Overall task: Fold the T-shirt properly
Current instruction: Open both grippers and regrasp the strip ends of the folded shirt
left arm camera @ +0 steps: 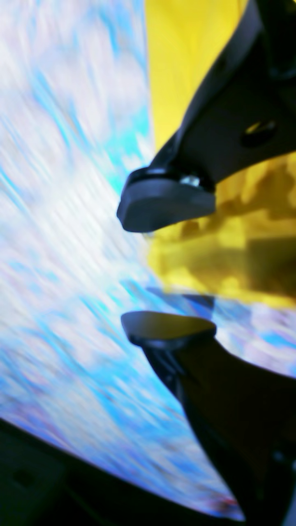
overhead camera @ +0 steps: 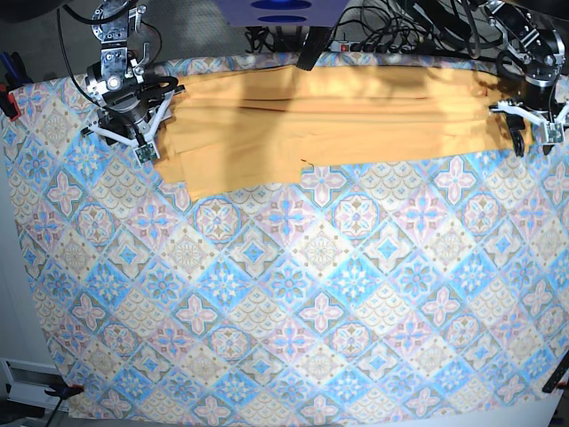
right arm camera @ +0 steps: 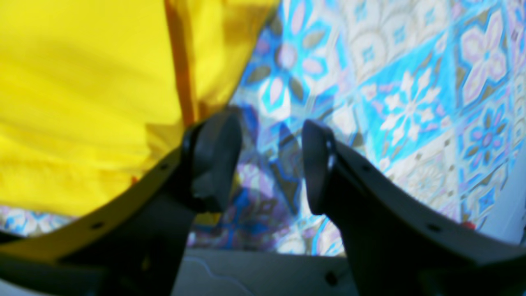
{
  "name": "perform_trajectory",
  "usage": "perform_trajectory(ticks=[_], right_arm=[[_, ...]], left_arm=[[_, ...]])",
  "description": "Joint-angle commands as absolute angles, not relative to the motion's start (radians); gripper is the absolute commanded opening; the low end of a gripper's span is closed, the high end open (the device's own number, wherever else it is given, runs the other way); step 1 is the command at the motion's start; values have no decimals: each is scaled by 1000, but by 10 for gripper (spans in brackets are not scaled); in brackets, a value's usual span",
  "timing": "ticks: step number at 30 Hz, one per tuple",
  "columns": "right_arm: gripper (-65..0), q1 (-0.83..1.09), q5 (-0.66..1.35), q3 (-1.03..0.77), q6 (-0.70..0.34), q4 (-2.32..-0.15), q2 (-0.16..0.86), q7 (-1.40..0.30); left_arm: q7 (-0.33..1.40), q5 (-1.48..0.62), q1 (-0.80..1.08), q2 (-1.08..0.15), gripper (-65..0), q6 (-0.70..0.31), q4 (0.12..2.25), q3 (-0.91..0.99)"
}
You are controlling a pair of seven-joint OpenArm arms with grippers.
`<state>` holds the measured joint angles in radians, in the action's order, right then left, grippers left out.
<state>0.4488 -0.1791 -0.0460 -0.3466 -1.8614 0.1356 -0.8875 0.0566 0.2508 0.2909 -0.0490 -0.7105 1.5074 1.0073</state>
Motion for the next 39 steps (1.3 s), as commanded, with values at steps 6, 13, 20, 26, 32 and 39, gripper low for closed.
perform_trajectory(ticks=[6, 13, 20, 26, 32, 39], right_arm=[[-381, 452, -180, -22, -343, -1922, 140, -805], [-448, 450, -180, 79, -343, -1919, 140, -808], [-360, 449, -180, 120, -341, -1917, 140, -809], [-286, 449, -180, 117, -341, -1917, 140, -809], [-286, 449, -182, 108, -337, -1922, 140, -806], [-286, 449, -182, 87, -315, -1945, 145, -782]], left_arm=[[27, 249, 308, -2, -422, -698, 1586, 1012], [28, 300, 355, 1, -427, -698, 1584, 1040], [28, 308, 311, 22, -191, -698, 1598, 1170], [148, 300, 303, 12, -175, -698, 1601, 1150], [372, 271, 271, -59, -226, -698, 1627, 1044], [616, 51, 383, -154, -243, -698, 1813, 920]])
